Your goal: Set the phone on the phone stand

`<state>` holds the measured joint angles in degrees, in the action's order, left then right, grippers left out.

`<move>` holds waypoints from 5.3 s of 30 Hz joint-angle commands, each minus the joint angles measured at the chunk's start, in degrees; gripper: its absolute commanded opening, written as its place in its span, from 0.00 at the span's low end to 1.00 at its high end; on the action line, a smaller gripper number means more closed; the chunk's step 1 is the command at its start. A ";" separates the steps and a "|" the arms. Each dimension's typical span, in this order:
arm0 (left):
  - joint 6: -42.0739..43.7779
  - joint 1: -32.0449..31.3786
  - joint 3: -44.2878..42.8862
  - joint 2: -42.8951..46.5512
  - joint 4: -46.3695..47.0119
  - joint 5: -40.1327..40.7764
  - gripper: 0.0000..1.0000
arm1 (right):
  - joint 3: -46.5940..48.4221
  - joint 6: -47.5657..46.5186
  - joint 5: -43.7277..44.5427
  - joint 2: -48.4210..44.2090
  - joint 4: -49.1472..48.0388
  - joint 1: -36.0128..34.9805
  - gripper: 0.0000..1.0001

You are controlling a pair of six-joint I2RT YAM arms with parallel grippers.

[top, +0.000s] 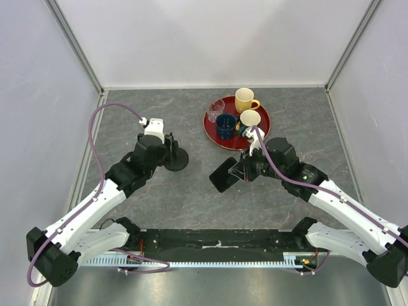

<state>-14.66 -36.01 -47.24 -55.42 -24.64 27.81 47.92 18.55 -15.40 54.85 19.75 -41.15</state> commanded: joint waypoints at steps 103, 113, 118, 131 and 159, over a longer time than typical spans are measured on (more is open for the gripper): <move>20.10 3.93 4.35 7.96 6.54 -41.79 0.42 | 30.91 -21.18 2.83 8.51 13.74 -17.57 0.00; 20.54 3.93 4.18 6.64 5.66 -41.26 0.34 | 33.11 -21.45 0.81 11.94 14.36 -17.74 0.00; 20.81 3.93 3.83 5.23 5.31 -41.26 0.36 | 32.59 -21.88 0.90 13.97 12.25 -17.83 0.00; 21.95 3.93 4.53 5.23 6.45 -43.71 0.09 | 34.69 -31.45 -6.65 21.35 6.88 -18.27 0.00; 23.18 3.93 3.83 4.62 4.87 -51.45 0.02 | 49.72 -70.66 -15.10 39.89 18.92 -16.33 0.00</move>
<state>7.25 -31.31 -42.35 -51.03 -19.77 -17.10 93.91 -46.44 -32.27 93.82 43.75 -58.33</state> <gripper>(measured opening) 0.165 0.218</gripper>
